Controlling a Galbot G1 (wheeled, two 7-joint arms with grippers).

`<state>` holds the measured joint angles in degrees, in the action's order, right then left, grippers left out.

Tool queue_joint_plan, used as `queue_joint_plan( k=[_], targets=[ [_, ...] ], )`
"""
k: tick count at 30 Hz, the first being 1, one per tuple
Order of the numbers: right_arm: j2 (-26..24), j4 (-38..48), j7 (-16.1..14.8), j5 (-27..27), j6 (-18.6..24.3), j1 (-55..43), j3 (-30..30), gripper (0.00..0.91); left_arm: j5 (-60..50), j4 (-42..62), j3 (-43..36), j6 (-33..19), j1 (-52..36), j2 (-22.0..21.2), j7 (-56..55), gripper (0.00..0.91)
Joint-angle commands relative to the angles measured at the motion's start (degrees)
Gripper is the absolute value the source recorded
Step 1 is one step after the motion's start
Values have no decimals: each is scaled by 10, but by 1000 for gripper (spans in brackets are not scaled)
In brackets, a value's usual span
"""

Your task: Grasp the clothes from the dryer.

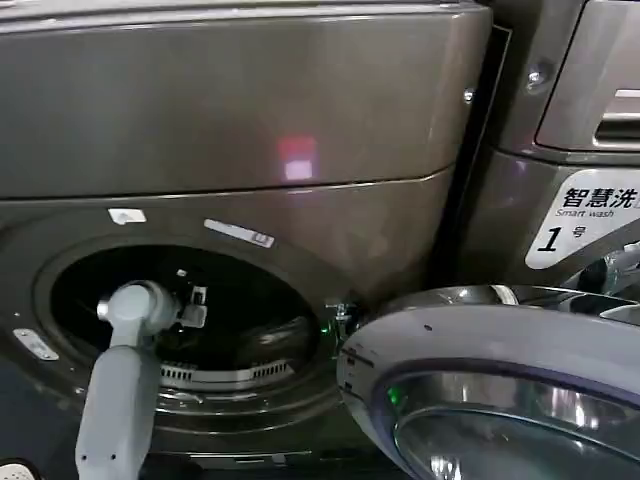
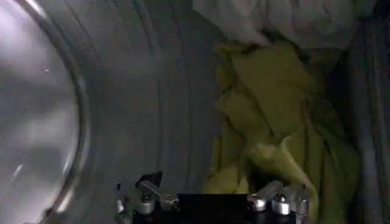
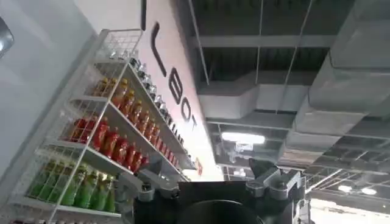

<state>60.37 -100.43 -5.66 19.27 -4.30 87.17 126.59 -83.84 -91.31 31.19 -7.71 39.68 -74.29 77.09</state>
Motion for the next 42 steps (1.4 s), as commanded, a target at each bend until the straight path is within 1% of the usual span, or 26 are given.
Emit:
queue_joint_plan(
  k=[1, 11, 19, 20, 22, 31, 36, 42],
  targets=[
    [-2, -1, 0, 1, 0, 0, 1, 907, 22, 37, -4, 14, -4, 0, 1, 907],
    [2, 0, 0, 1, 0, 3, 1, 907, 45, 77, -9, 28, -19, 0, 1, 907],
    [0, 0, 0, 1, 0, 3, 2, 907, 72, 97, -13, 33, -22, 10, 1, 907],
    [0, 0, 1, 1, 0, 2, 1, 907, 77, 100, -13, 34, -23, 10, 1, 148],
    [0, -1, 0, 1, 0, 1, 0, 907, 80, 102, -13, 33, -24, 9, 1, 0],
    [-2, -11, 2, 2, 0, 10, 5, 907, 97, 120, -22, 37, -27, 3, 1, 0],
    [2, -12, 2, 2, 0, 15, 7, 907, 125, 123, -37, 39, -28, 6, 1, 0],
    [1, -15, 2, 2, -1, 18, 8, 907, 126, 130, -38, 39, -35, 7, 1, 0]
  ],
)
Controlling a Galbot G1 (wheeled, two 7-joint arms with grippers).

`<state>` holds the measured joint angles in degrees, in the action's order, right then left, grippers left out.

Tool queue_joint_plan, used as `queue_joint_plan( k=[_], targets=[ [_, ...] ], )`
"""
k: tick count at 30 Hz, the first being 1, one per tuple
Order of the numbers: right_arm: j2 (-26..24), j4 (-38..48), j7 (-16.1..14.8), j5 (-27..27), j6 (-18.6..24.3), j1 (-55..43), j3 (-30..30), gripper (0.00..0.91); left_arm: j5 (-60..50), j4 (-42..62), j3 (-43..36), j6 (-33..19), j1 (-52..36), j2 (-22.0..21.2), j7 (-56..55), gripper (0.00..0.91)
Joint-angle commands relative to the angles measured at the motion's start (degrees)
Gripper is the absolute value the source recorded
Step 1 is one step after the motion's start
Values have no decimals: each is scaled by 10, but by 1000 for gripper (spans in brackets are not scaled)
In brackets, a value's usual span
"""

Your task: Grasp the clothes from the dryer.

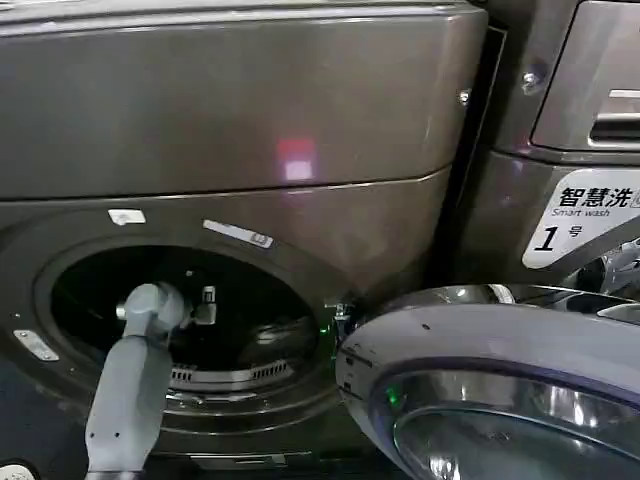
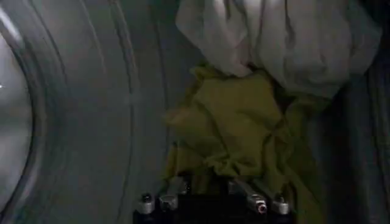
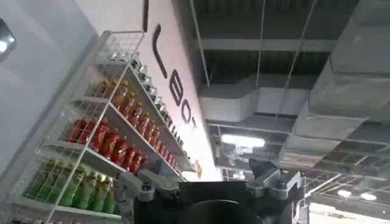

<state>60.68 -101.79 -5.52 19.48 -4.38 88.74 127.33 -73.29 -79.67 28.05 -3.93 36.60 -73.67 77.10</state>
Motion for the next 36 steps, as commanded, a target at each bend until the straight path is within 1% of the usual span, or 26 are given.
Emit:
queue_joint_plan(
  k=[1, 4, 10, 15, 16, 17, 18, 21, 23, 24, 25, 27, 28, 30, 32, 36],
  targets=[
    [-2, -1, 0, 0, 0, 2, 1, 907, 23, 15, -6, 2, -5, 1, 1, 0],
    [0, -1, 0, 0, 0, 2, 0, 907, 28, 14, -5, 2, -6, 2, 1, 0],
    [3, -4, 0, 1, 0, 1, -3, 907, 45, -12, 1, 22, -5, 3, -14, 0],
    [6, -5, -1, 2, 3, 2, -4, 907, 95, -46, 1, 73, -11, 0, -60, 0],
    [7, -5, -1, 2, 4, 4, -4, 907, 113, -54, 1, 91, -13, -2, -75, 0],
    [8, -5, -2, 1, 5, 5, -5, 907, 127, -57, 1, 93, -14, -3, -91, 0],
    [9, -4, -3, 1, 5, 6, -5, 907, 144, -65, 2, 109, -17, -8, -112, 0],
    [11, -6, -2, 1, 6, 7, -8, 907, 178, -73, 12, 130, -22, -21, -172, 0],
    [12, -8, -1, 0, 8, 9, -11, 907, 237, -88, 19, 165, -21, -29, -222, 0],
    [12, -8, -1, 1, 8, 9, -13, 907, 253, -94, 20, 168, -19, -30, -237, 0],
    [12, -10, 0, 1, 8, 10, -17, 907, 261, -102, 22, 192, -17, -33, -258, 0],
    [13, -10, 1, 2, 8, 11, -21, 907, 273, -114, 25, 214, -16, -40, -297, 0],
    [13, -10, 4, 2, 8, 10, -25, 907, 284, -120, 27, 237, -14, -43, -315, 0],
    [13, -11, 6, 2, 9, 8, -29, 907, 295, -126, 28, 259, -12, -48, -368, 0],
    [14, -13, 8, 2, 10, 8, -31, 907, 308, -132, 32, 264, -9, -54, -402, 0],
    [14, -12, 13, 2, 15, 6, -35, 907, 374, -156, 28, 297, -4, -73, -489, 0]
  ],
)
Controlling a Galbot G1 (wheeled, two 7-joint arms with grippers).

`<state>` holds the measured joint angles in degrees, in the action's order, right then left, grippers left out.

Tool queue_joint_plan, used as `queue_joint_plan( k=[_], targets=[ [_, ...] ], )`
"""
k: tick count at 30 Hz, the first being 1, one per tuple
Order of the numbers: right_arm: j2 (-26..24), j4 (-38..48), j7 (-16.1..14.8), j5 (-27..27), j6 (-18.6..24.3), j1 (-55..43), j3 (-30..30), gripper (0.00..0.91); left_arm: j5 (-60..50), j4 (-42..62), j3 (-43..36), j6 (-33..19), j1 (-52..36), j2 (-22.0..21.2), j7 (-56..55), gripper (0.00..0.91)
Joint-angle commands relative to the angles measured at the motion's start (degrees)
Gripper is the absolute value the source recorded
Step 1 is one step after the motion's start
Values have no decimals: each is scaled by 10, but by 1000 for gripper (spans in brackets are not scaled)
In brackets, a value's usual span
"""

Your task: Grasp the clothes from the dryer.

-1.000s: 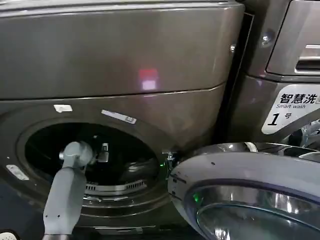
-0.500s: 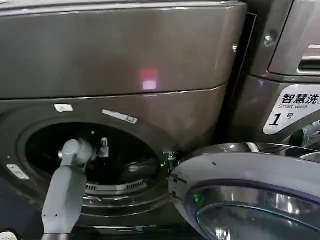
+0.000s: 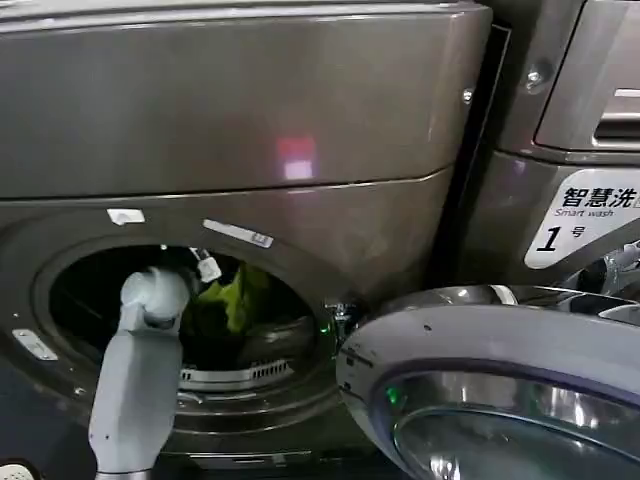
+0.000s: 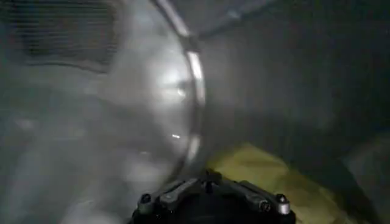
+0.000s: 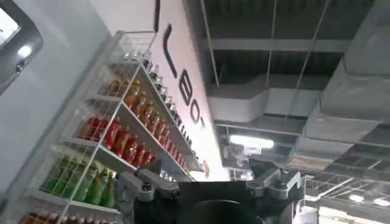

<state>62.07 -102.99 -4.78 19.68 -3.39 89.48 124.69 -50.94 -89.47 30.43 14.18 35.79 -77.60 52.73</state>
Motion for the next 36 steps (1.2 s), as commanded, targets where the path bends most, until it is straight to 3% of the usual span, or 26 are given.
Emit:
queue_joint_plan(
  k=[1, 15, 17, 20, 36],
  targets=[
    [1, 0, 6, 0, 6, -1, -9, 907, 157, -61, 4, 122, 5, -35, -256, 0],
    [4, 2, 9, 10, 15, -1, -3, 907, 328, -84, 2, 164, 18, -85, -484, 0],
    [5, -1, 15, 10, 6, -1, -1, 907, 350, -85, 2, 166, 21, -89, -497, 0],
    [6, 2, 7, 17, 33, 3, -1, 907, 364, -86, 2, 167, 26, -91, -507, 0],
    [7, 8, 4, 15, 27, 1, 1, 907, 395, -89, 2, 174, 32, -98, -530, 0]
  ],
)
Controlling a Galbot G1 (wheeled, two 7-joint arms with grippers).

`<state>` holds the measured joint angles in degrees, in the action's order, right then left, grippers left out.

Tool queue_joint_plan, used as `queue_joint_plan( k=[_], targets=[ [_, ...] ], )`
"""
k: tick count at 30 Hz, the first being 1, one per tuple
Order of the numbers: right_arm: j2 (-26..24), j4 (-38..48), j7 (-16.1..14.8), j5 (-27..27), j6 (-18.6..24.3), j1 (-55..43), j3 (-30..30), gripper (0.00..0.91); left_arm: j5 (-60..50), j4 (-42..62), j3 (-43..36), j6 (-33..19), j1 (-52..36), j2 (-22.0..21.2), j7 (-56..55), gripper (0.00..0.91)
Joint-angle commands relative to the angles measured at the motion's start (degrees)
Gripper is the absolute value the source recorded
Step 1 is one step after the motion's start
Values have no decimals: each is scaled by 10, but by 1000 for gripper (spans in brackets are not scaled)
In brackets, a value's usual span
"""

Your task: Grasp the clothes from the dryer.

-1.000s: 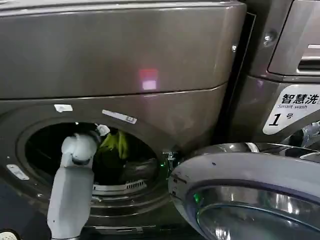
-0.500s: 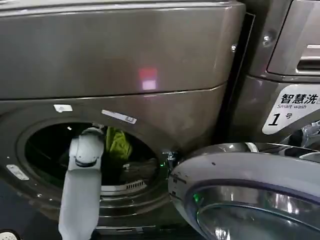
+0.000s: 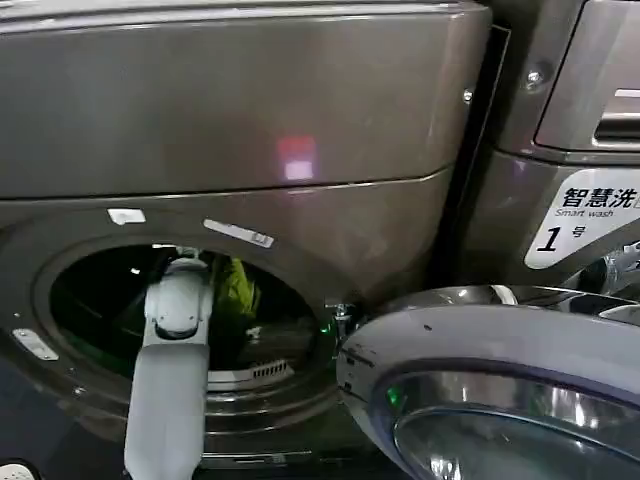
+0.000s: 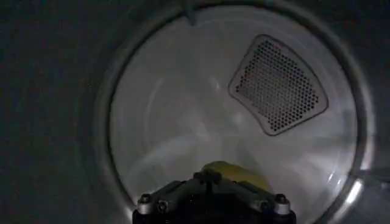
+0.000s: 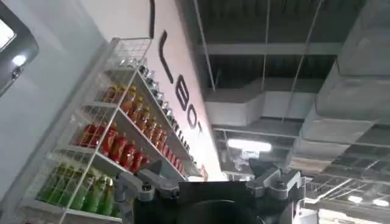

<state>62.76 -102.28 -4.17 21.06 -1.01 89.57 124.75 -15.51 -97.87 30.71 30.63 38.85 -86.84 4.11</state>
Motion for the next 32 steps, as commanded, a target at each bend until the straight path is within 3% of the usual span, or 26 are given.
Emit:
queue_joint_plan(
  k=[1, 7, 12, 32],
  targets=[
    [0, 1, -2, 1, 4, 1, 1, 907, 41, -5, 0, 9, 2, -5, -44, 0],
    [1, 0, -5, 3, 0, 2, 4, 907, 42, -8, -1, 10, 4, -5, -41, 0],
    [0, -19, -13, 29, -43, -2, 23, 907, 44, -9, 0, 9, 6, -3, -41, 0],
    [-2, -23, -7, 25, -44, -3, 23, 907, 59, -6, 5, 3, 8, 6, -39, 0]
  ],
)
